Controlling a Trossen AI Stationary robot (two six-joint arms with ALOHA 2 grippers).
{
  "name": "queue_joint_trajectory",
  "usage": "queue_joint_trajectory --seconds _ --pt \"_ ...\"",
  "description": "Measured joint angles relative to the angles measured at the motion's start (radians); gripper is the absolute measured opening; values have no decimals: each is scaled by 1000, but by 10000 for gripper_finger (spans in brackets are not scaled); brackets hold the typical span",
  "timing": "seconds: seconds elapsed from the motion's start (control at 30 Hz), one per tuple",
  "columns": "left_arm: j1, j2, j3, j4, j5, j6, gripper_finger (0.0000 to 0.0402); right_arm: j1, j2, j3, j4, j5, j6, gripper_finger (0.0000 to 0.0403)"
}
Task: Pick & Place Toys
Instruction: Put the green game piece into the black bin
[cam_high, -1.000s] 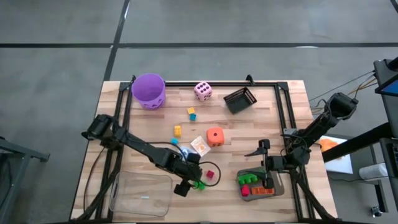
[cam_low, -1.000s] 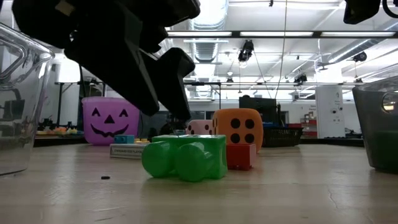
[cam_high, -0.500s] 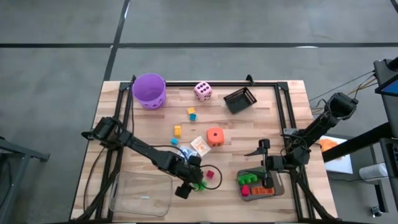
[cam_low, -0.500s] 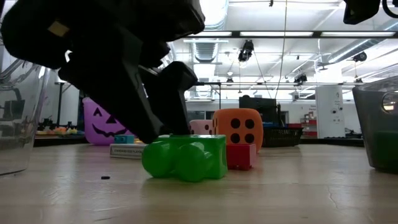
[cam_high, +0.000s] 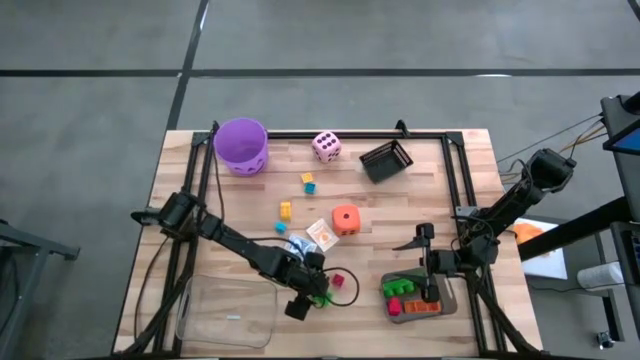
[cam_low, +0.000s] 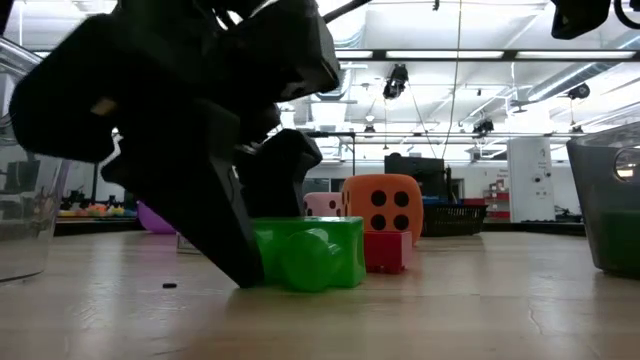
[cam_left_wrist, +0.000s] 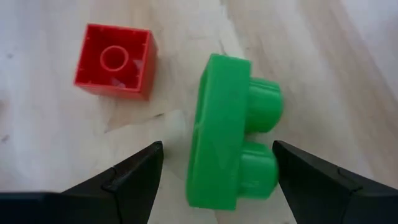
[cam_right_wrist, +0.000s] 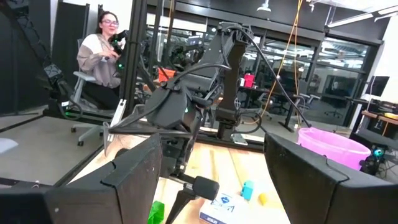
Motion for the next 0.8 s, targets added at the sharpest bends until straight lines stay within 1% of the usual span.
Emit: queue_joint_trajectory --seconds 0.07,0.13,0.37,0.67,0.8 --pt "0 0 0 -1 -24 0 291 0 -1 0 0 0 0 277" --pt "0 0 0 -1 -41 2 273 0 -3 0 0 0 0 277" --pt "-1 0 0 -1 -76 25 177 0 -3 0 0 3 3 277" --pt "-1 0 0 -1 -84 50 171 0 -3 0 0 3 3 277" --pt "-1 0 0 -1 -84 53 178 0 -3 0 0 3 3 277"
